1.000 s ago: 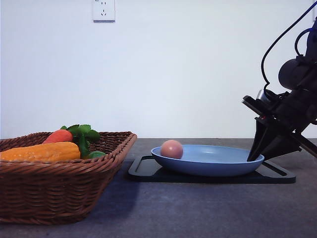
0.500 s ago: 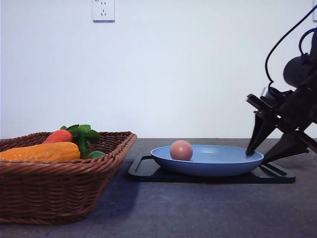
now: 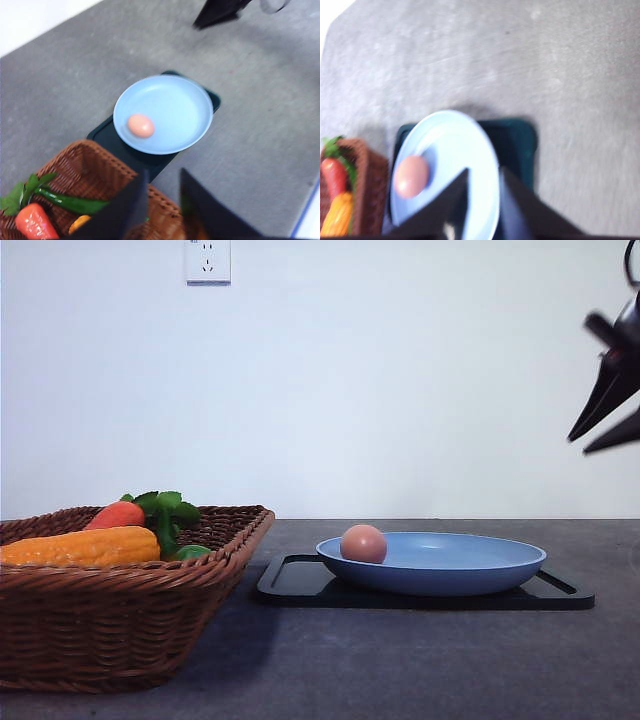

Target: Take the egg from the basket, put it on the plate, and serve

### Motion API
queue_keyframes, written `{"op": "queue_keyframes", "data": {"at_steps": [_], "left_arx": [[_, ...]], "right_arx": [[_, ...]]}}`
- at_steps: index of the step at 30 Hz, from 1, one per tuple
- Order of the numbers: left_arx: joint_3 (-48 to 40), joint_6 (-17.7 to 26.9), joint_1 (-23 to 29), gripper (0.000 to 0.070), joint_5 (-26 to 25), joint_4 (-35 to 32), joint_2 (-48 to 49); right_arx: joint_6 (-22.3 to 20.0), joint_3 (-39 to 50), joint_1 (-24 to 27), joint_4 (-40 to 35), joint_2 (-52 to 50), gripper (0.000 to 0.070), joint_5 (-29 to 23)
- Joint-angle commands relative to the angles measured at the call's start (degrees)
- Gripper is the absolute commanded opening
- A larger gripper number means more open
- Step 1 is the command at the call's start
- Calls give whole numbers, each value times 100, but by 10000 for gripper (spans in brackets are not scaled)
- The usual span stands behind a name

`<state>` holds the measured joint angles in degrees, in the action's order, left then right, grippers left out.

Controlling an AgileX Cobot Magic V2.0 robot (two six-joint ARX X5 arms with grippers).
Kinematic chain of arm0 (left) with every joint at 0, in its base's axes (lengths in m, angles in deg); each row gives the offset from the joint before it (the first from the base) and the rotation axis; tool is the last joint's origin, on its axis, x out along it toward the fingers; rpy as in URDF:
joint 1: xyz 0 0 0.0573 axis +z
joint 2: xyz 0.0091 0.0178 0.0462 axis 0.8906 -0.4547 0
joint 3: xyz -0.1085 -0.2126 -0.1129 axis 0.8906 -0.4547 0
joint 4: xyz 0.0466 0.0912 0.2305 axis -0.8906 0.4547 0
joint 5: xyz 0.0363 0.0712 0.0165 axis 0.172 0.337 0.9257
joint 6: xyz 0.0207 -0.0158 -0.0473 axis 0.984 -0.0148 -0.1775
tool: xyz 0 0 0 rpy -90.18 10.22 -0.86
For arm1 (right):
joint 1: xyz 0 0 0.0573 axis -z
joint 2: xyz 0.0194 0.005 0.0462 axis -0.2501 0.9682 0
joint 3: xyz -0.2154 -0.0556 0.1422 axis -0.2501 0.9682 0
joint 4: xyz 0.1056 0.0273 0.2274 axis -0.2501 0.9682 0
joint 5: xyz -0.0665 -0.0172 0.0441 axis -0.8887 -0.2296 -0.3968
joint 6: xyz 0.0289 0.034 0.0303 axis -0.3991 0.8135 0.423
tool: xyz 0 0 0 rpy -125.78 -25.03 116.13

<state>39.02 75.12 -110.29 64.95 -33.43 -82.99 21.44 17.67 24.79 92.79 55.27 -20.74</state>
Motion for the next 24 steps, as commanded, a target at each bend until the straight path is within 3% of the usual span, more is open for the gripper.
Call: {"op": "queue_keyframes", "data": {"at_steps": [1,6,12,18,24], "left_arx": [[92,203,102,0,21,-38,-243],[90,223,823,0,19,-65,-934],[-99,17,1979,0,-131,-381,-1397],[-918,-435,2950,0,-702,-1323,-1104],[-2325,-736,3126,0,-761,-2519,-187]], "right_arx": [[-381,-90,-15,217,-160,0,-97],[-706,-65,-416,933,-816,0,-924],[-767,275,-1334,947,-1757,0,-2429],[-769,1130,-2355,84,-2763,0,-3705],[-764,2526,-3109,-1369,-3804,0,-4694]]}}
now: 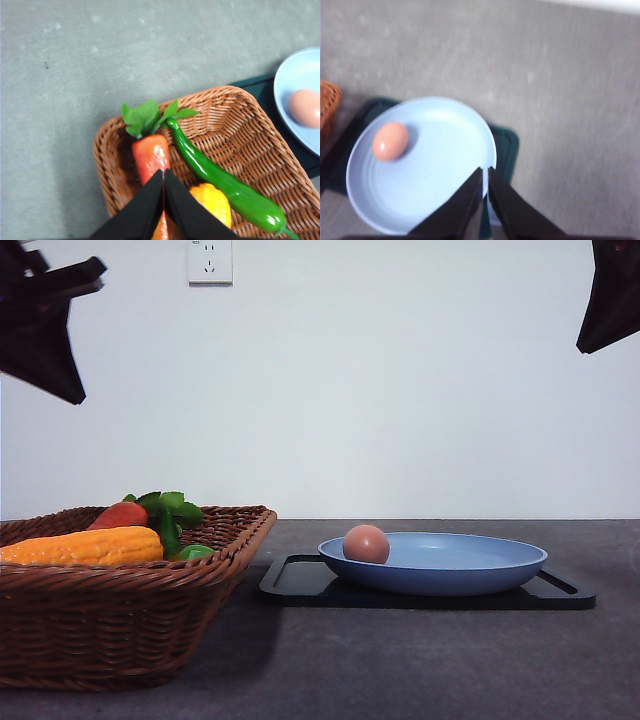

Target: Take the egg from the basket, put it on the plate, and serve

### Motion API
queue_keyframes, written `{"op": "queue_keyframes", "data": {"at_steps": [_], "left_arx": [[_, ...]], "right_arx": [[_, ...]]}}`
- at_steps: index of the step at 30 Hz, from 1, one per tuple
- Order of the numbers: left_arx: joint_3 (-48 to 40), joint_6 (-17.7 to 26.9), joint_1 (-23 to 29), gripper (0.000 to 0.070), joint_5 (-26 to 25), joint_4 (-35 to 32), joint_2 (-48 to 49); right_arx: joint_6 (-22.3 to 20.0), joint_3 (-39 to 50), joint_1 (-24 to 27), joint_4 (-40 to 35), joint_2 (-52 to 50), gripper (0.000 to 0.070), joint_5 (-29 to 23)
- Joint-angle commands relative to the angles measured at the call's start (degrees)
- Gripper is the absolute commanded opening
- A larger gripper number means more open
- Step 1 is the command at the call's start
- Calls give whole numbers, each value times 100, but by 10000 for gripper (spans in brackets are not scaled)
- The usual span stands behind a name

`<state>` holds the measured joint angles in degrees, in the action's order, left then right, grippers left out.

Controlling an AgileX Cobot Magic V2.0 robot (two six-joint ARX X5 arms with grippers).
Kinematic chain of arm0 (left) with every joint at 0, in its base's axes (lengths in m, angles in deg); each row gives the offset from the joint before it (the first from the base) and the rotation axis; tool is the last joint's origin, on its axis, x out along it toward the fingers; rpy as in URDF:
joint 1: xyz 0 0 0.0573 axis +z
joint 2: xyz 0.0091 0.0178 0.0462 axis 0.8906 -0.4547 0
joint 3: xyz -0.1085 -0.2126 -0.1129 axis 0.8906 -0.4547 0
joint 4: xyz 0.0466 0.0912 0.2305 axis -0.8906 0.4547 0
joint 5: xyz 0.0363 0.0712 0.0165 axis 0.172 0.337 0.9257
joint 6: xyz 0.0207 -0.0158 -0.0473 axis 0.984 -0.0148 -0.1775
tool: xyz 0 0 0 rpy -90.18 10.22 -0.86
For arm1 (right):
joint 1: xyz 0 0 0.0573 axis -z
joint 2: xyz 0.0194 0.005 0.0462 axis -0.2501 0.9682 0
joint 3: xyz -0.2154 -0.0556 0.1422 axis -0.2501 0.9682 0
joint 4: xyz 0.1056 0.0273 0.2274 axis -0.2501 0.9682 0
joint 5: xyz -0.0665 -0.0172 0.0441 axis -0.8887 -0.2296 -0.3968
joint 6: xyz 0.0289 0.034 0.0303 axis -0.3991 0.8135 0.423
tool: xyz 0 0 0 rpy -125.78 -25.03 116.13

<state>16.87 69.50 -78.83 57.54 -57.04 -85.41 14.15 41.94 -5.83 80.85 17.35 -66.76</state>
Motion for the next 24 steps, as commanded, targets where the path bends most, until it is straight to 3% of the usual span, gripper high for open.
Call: {"op": "queue_keyframes", "data": {"at_steps": [1,5,8,12,24], "left_arx": [[-403,-233,-23,0,-20,-390,286],[-1379,-391,-137,0,-15,-1111,1224],[-1751,-623,-237,0,-14,-1127,1844],[-1781,-742,-256,0,-18,-748,2257],[-1777,-742,-257,0,-16,-978,2307]], "right_arx": [[-34,362,-136,-465,-168,0,-185],[-24,1294,-380,-1582,-710,0,-338],[17,1715,-449,-2010,-926,0,-337],[10,1792,-442,-1933,-965,0,-387],[10,1790,-440,-1948,-963,0,-380]]}}
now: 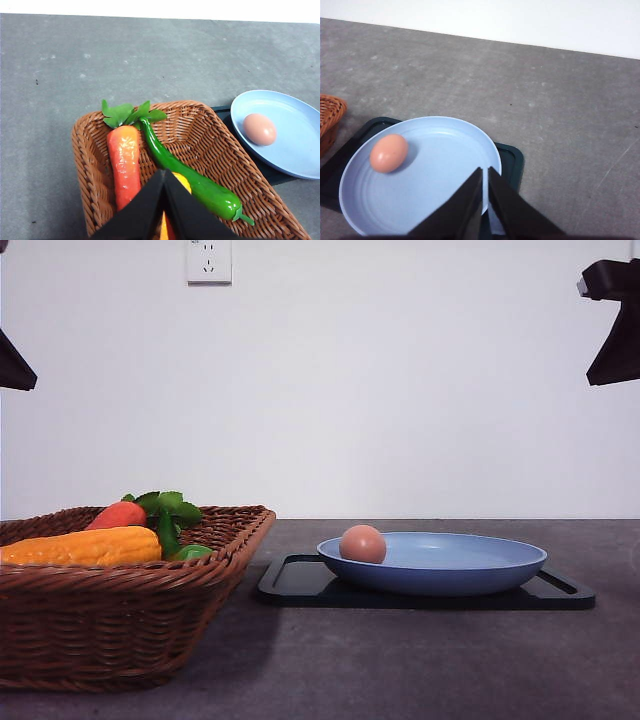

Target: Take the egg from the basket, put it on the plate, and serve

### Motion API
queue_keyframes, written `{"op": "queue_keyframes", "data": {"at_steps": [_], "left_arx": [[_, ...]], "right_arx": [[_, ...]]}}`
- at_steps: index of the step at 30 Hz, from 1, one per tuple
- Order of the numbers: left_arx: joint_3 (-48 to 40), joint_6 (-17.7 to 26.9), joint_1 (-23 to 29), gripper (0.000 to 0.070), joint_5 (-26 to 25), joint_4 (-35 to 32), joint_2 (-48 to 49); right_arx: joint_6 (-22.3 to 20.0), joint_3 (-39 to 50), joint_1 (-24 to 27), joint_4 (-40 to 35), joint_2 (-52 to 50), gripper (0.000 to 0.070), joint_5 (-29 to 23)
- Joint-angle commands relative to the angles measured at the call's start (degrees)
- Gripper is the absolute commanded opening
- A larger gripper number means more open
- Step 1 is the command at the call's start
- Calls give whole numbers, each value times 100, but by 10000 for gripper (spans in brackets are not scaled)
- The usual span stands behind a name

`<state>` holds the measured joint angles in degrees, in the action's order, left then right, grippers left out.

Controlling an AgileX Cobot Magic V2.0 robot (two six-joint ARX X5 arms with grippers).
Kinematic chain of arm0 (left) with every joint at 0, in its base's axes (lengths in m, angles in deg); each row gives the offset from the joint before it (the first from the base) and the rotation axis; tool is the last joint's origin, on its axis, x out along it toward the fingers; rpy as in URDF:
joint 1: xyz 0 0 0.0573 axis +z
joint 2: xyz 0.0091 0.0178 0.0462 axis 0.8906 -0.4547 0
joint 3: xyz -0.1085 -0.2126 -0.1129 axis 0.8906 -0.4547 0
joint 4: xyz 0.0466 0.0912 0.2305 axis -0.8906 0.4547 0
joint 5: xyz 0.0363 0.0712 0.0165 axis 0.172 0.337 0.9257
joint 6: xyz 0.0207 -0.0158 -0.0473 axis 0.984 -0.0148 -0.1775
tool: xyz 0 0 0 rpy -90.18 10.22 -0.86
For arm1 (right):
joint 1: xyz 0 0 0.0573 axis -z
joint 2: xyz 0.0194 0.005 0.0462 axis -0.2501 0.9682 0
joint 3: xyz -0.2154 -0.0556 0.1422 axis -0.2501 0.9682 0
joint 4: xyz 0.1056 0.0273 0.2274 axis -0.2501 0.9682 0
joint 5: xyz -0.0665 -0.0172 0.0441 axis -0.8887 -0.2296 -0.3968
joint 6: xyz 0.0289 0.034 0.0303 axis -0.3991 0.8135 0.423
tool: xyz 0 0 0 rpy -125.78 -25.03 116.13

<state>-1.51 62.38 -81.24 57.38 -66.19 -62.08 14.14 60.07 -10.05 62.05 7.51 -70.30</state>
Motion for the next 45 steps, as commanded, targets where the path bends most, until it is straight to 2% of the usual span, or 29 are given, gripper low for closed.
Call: {"op": "queue_keyframes", "data": {"at_steps": [1,4,7,10,19,23,34,45], "left_arx": [[60,-30,-30,0,-1,-44,-10],[59,17,-40,0,47,100,429],[42,652,36,0,46,203,1175],[-45,931,279,0,46,255,1945],[-836,873,1793,0,39,258,3153],[-1308,853,2177,0,42,255,3411],[-2253,833,2262,0,42,263,3661],[-2503,835,2260,0,39,253,3661]], "right_arx": [[11,-23,-17,-68,22,0,-26],[11,-23,-17,-68,21,0,-26],[11,-23,-16,-68,22,0,-27],[11,-23,-13,-68,22,0,-26],[11,-23,-13,-68,22,0,-26],[11,-23,-13,-68,22,0,-26],[11,-23,-13,-70,22,0,-26],[11,-23,-13,-74,22,0,-26]]}}
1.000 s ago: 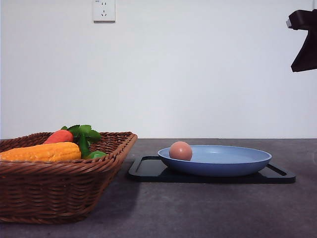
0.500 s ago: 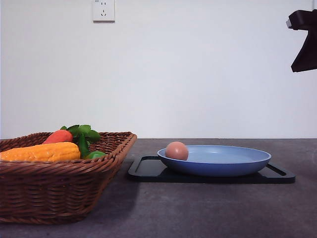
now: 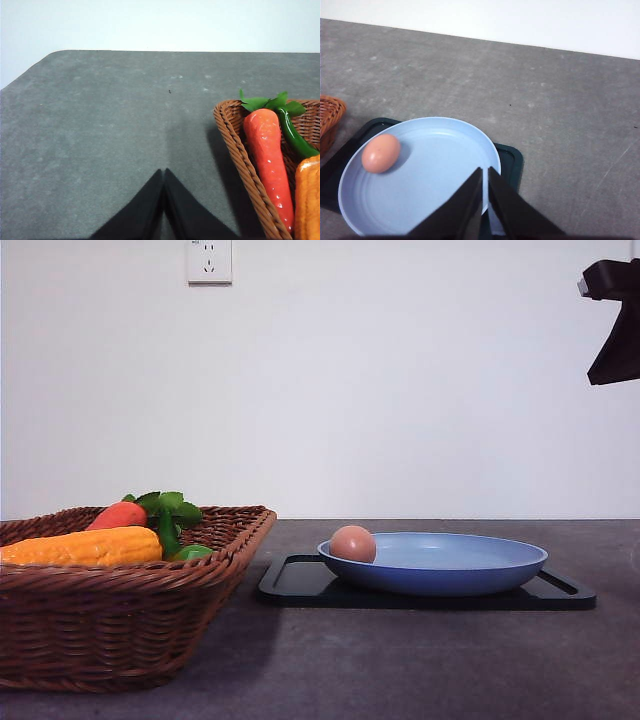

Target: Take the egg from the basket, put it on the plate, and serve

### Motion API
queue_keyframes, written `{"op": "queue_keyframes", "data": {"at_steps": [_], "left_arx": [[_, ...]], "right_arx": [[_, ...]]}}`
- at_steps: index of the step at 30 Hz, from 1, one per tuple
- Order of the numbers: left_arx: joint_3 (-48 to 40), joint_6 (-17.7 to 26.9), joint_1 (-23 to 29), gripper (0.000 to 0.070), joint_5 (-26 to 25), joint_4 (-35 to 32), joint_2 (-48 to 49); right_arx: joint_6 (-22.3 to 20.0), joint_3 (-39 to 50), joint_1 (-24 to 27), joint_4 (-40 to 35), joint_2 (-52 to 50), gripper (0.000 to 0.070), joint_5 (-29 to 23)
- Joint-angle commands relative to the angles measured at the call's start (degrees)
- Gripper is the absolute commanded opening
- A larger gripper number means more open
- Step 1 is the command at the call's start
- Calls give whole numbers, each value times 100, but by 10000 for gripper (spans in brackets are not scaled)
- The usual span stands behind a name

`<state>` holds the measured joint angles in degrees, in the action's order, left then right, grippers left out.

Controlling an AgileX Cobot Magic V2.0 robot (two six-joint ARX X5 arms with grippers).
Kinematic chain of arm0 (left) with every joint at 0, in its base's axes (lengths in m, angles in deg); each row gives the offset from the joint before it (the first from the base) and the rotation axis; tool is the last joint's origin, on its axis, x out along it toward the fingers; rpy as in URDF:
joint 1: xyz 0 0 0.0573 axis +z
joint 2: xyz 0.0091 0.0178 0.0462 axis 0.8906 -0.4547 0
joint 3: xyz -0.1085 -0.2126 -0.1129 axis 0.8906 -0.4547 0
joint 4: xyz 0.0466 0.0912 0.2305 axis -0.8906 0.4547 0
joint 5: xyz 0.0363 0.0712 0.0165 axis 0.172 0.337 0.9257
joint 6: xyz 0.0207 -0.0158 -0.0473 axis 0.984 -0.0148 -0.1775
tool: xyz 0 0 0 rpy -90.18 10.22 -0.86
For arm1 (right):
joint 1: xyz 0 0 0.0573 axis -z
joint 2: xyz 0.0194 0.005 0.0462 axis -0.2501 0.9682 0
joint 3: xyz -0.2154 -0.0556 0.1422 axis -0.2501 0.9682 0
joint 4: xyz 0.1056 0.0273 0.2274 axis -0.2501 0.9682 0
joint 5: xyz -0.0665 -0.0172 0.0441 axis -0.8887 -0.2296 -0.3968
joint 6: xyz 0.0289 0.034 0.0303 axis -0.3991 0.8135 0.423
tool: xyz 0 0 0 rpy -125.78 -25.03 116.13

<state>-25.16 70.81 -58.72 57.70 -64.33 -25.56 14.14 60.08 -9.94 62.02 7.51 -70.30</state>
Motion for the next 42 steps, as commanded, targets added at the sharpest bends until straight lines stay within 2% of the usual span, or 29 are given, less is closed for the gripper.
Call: {"op": "queue_keyframes", "data": {"at_steps": [1,21,26,30,32,36,42], "left_arx": [[-138,-8,9,0,7,66,9],[-138,-8,9,0,8,66,9],[-138,-8,9,0,8,66,9],[-138,-8,9,0,9,66,9],[-138,-8,9,0,8,66,9],[-138,-8,9,0,10,66,9],[-138,-8,9,0,10,66,9]], "right_arx": [[11,-24,-24,-71,22,0,-26],[-9,-24,-24,-76,22,0,-45],[-108,-24,-18,-300,-92,0,-626],[-323,-16,74,-246,-734,0,-1280],[-404,39,161,-260,-1186,0,-1327],[-485,294,600,-245,-2041,0,-1144],[-481,952,1617,-219,-3055,0,311]]}}
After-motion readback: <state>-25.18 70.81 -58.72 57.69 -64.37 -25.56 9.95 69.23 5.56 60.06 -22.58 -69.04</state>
